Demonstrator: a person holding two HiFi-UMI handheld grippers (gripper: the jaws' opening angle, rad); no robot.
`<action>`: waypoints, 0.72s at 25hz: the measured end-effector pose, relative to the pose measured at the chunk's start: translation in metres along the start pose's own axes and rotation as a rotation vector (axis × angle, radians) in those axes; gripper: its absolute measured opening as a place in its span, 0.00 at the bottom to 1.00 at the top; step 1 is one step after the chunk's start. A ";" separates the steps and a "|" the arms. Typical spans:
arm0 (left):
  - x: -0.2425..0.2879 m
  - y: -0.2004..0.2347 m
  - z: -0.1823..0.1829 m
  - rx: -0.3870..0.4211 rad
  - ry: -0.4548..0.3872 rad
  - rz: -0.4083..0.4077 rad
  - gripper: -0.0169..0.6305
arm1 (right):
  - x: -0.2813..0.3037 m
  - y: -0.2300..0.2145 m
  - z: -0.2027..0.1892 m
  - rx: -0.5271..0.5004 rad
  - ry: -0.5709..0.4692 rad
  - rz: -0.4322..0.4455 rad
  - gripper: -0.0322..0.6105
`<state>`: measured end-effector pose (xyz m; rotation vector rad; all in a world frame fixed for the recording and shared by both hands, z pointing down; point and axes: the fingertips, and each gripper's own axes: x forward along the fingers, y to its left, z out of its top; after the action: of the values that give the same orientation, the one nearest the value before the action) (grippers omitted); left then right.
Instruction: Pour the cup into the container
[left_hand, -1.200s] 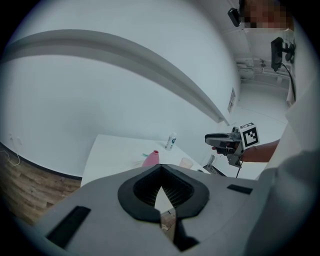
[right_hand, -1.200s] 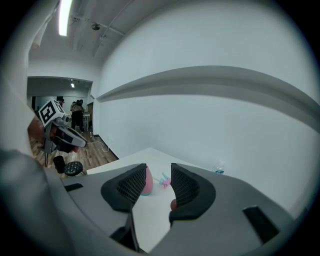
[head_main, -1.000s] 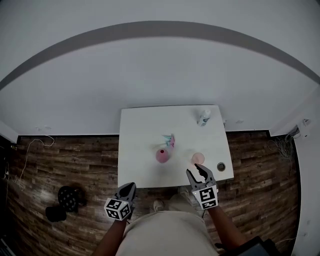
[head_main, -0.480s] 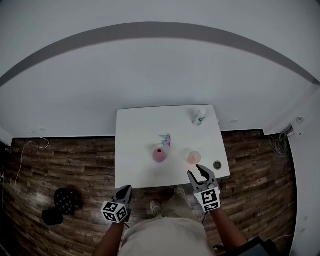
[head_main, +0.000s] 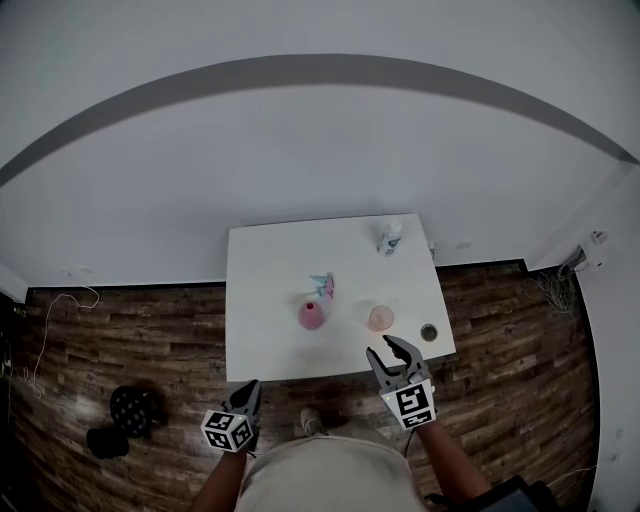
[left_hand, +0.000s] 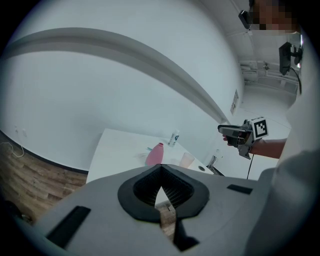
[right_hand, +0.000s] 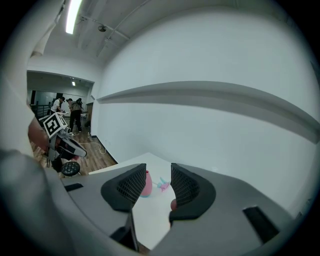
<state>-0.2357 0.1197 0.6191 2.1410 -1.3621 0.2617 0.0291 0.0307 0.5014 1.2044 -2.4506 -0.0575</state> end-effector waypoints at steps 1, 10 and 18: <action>0.000 -0.003 0.000 0.002 0.001 0.003 0.04 | -0.002 -0.002 0.000 0.004 -0.006 0.001 0.30; 0.009 -0.060 0.003 0.014 -0.004 0.001 0.04 | -0.044 -0.026 -0.008 0.022 -0.022 0.020 0.30; 0.003 -0.115 -0.020 0.014 0.004 0.004 0.04 | -0.098 -0.054 -0.028 0.050 -0.030 -0.006 0.27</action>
<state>-0.1305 0.1644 0.5938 2.1486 -1.3658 0.2783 0.1332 0.0764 0.4822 1.2407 -2.4874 -0.0165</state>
